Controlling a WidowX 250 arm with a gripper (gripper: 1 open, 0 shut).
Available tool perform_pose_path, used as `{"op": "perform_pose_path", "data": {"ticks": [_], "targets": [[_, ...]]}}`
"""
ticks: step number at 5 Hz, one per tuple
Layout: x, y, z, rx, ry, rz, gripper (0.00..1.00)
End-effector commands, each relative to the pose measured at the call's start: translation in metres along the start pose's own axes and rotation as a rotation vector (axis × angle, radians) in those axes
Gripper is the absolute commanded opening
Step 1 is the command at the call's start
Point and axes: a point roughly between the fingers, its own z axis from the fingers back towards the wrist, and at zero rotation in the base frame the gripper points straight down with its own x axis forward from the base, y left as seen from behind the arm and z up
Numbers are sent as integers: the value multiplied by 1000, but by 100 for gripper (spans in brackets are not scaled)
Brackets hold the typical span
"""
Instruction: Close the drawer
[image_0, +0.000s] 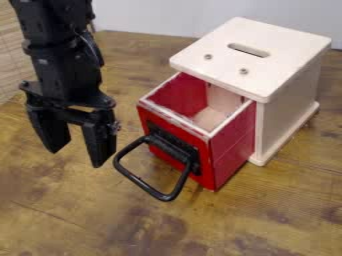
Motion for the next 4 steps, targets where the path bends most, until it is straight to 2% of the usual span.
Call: {"op": "perform_pose_path", "data": {"ticks": [1,2,4], "targets": [[6,-1,-11,7,1,0,100],[13,-2,-22,14,1,-3,100],[36,-16,-52,71,-27,-28,100]]}}
